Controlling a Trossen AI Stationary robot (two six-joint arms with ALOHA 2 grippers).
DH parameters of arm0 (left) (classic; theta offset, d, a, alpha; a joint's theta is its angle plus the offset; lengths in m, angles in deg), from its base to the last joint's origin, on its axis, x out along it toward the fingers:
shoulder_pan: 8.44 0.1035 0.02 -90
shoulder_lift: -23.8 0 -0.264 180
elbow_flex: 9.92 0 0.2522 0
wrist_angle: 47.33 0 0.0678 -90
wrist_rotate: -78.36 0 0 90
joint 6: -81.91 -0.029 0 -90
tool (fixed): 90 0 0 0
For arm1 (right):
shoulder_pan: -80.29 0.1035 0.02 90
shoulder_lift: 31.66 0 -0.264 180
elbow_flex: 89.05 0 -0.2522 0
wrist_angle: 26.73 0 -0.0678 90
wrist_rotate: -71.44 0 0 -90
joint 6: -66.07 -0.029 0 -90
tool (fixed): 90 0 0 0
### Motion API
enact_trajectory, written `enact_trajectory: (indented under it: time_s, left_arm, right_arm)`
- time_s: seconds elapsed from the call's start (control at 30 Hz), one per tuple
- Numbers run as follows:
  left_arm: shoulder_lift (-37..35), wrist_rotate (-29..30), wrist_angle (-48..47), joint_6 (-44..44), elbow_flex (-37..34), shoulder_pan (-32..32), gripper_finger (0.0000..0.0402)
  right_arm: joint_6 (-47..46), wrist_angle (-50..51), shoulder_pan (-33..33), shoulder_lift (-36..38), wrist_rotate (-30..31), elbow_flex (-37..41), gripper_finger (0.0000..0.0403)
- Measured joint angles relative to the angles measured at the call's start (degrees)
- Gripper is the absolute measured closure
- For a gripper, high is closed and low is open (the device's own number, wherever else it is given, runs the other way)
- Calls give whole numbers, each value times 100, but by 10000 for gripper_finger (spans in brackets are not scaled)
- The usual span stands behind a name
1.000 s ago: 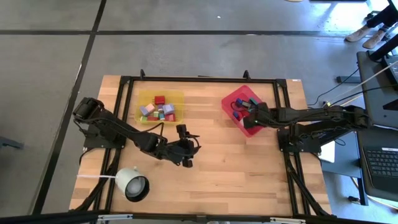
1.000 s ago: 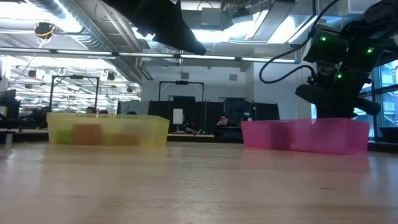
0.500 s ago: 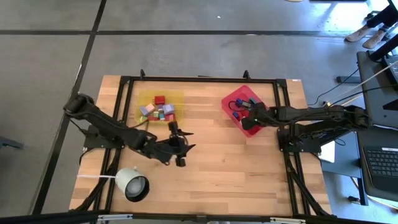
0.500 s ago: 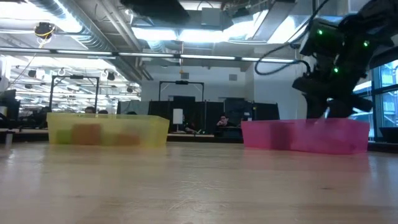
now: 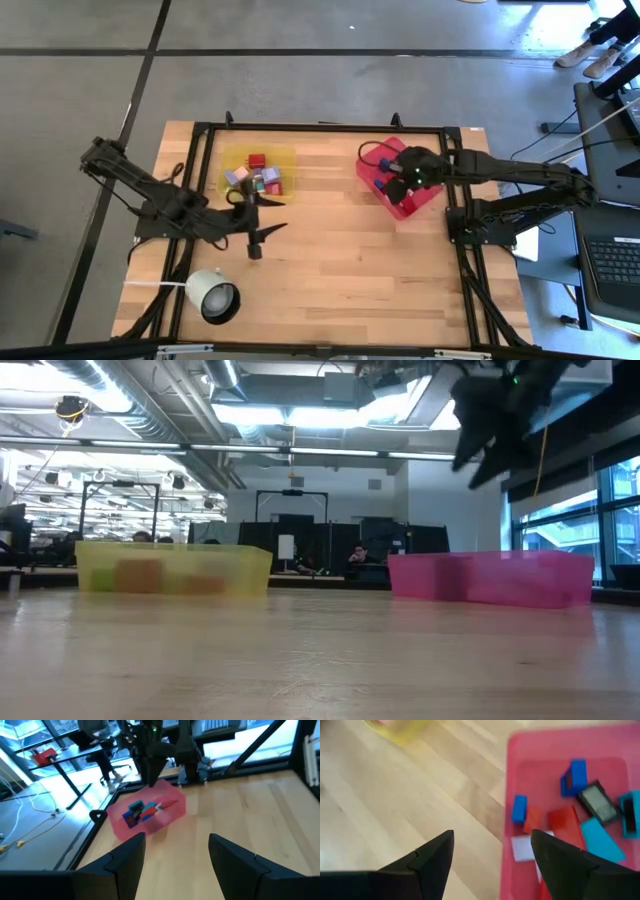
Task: Pick & Place Office items
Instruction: Return to Home Position
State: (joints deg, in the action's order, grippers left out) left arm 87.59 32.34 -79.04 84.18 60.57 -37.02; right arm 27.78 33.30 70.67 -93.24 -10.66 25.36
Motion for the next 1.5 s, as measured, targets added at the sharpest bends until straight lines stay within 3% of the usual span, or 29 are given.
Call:
enact_trajectory:
  time_s: [0.2, 0.33, 0.47, 0.6, 0.87, 1.13, 1.5]
  left_arm:
    - [-206, -46, -90, 179, 0, 27, 187]
    - [-603, -588, -882, 702, 0, 175, 187]
    - [-1320, -1019, -1525, 1496, -195, 269, 187]
    - [-2142, -1063, -1437, 1668, -648, 158, 187]
    - [-3685, -1132, -113, 851, -1798, 81, 187]
    - [-4967, -1574, 517, 553, -2720, 81, 187]
    - [-6117, -2011, 2034, 171, -4151, 81, 187]
  right_arm:
    - [680, -380, 32, 3, 13, -341, 133]
    - [1230, -968, 32, 150, -61, -250, 133]
    - [1826, -1831, 32, 449, -509, 230, 133]
    - [2067, -2759, -6, 875, -996, 1003, 133]
    - [1948, -3835, -147, 1813, -1592, 2256, 133]
    - [1946, -4532, -143, 2777, -1685, 3057, 133]
    - [1943, -5819, -143, 3291, -2507, 3844, 133]
